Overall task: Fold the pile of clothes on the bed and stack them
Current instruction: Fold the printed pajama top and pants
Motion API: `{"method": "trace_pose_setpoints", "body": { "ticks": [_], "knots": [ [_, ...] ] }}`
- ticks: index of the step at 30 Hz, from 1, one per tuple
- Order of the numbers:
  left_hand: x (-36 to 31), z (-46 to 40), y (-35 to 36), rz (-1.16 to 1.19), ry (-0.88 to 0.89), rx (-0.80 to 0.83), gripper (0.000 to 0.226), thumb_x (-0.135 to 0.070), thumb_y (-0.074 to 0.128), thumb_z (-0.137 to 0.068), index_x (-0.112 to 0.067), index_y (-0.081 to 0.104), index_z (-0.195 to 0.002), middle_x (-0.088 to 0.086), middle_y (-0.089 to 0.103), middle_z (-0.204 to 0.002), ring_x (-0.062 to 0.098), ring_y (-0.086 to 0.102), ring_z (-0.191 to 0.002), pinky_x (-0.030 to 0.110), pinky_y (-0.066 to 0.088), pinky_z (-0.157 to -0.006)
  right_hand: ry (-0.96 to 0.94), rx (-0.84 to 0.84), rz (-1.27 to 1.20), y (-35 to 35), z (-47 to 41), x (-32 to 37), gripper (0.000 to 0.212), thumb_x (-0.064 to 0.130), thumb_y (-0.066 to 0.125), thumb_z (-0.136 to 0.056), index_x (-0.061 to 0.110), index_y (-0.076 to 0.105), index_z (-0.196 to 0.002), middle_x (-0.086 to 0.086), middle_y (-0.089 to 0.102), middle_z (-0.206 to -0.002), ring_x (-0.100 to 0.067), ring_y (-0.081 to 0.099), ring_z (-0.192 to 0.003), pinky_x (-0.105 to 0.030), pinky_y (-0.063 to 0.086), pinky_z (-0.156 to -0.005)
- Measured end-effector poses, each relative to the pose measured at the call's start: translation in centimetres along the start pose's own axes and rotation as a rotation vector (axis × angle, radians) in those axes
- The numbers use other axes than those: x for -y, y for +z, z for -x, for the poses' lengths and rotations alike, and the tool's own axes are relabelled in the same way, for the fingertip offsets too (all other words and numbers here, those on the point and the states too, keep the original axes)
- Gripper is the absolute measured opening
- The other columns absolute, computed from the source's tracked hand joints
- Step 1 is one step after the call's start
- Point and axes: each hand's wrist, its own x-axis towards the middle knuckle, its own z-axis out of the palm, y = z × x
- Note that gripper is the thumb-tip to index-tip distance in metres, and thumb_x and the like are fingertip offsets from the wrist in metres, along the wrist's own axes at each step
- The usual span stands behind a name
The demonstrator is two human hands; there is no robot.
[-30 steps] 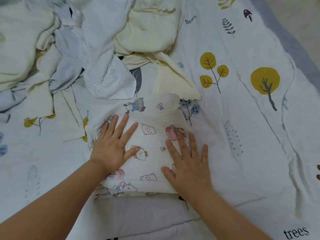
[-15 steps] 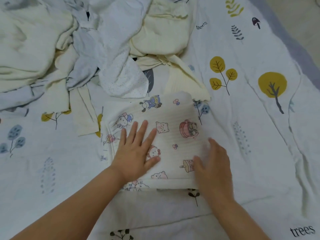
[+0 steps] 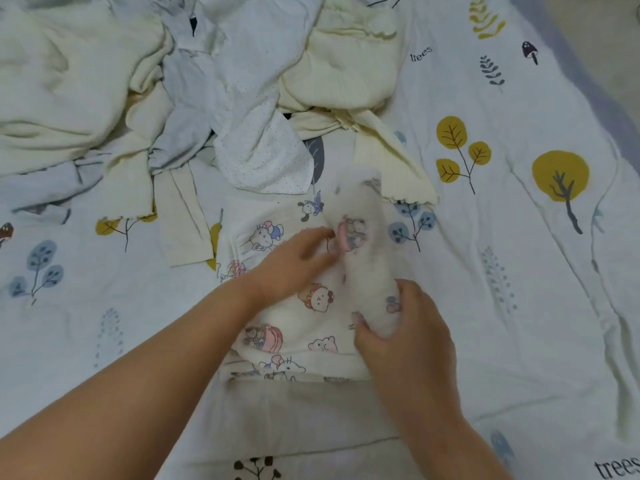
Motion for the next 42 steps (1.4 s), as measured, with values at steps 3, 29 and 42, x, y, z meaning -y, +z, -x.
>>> {"method": "trace_pose_setpoints", "body": {
  "ticks": [3, 29, 42],
  "knots": [
    [-1.5, 0.9, -3.4, 0.718, -0.174, 0.040, 0.064, -0.065, 0.041, -0.077, -0.020, 0.057, -0.121, 0.002, 0.064, -0.121, 0.025, 0.058, -0.115, 0.040, 0.042, -0.101, -0.196, 0.019, 0.138, 1.4, 2.3, 4.0, 0.059, 0.022, 0.086, -0.055, 0.017, 0.062, -0.109, 0.004, 0.055, -0.088, -0.014, 0.055, -0.068, -0.025, 0.045, -0.057],
    [7.1, -2.7, -7.0, -0.629, -0.055, -0.438, 0.050, -0.048, 0.029, -0.097, -0.021, 0.044, -0.136, 0.007, 0.044, -0.140, 0.028, 0.030, -0.134, 0.055, 0.010, -0.111, -0.578, 0.082, 0.117, 9.1, 2.9, -1.5, 0.051, 0.020, 0.045, -0.078, 0.009, 0.047, -0.128, -0.018, 0.055, -0.128, -0.028, 0.046, -0.121, -0.035, 0.043, -0.099],
    [1.7, -6.7, -7.3, -0.528, 0.164, -0.488, 0.035, -0.033, 0.048, -0.096, -0.007, 0.062, -0.078, 0.002, 0.053, -0.068, 0.022, 0.049, -0.068, 0.030, 0.035, -0.067, -0.689, -0.032, 0.509, 8.2, 2.9, -4.0, 0.015, 0.016, 0.075, -0.059, 0.013, 0.071, -0.073, 0.000, 0.060, -0.062, -0.021, 0.058, -0.058, -0.029, 0.048, -0.059]
  ]
}}
